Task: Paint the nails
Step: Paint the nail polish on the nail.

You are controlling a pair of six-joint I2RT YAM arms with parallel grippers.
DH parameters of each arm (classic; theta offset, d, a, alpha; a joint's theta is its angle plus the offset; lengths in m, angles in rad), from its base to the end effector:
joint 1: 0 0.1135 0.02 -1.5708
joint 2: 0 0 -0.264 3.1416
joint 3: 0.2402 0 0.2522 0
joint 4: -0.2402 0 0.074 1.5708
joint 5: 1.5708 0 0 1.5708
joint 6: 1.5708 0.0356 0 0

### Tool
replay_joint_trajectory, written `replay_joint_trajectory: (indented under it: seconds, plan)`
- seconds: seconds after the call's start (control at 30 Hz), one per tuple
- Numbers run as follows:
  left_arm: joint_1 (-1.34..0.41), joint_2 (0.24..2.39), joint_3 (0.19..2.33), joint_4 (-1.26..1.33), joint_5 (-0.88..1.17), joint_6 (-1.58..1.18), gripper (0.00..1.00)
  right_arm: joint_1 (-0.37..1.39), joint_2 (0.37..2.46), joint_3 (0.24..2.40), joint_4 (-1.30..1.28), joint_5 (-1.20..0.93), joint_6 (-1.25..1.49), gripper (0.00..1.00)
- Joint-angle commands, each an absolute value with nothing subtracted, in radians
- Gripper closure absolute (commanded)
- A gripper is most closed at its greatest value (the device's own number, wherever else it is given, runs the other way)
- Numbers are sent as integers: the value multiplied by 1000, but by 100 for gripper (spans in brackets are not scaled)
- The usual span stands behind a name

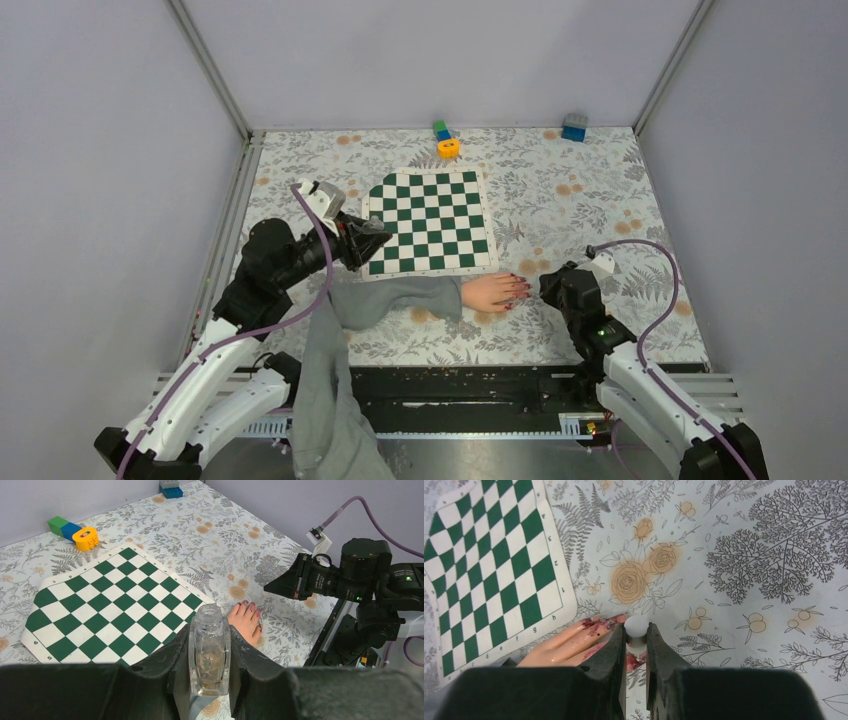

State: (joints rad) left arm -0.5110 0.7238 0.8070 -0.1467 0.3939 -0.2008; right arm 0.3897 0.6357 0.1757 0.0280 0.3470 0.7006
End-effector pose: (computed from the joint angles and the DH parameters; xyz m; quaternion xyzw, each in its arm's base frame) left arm 0.1398 -0.0941 0.3617 0.2428 0.6858 -0.3676 0.5793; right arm 0.1446 0.0463 0.1703 0.2204 0.8052 0.1510 0.5295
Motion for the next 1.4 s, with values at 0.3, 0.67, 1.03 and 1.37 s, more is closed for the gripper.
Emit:
replay_joint_trajectory:
  seconds: [0.3, 0.67, 1.03, 1.37]
  plan:
    - [-507, 721, 826, -83, 422, -212, 100, 384, 715, 149, 122, 338, 732, 100]
    - [-508, 726, 827, -83, 424, -212, 100, 384, 686, 157, 123, 326, 732, 100]
    - [-508, 734, 828, -83, 430, -215, 100, 383, 708, 160, 111, 339, 731, 100]
    - [-507, 735, 827, -82, 434, -216, 100, 383, 712, 160, 98, 357, 729, 100]
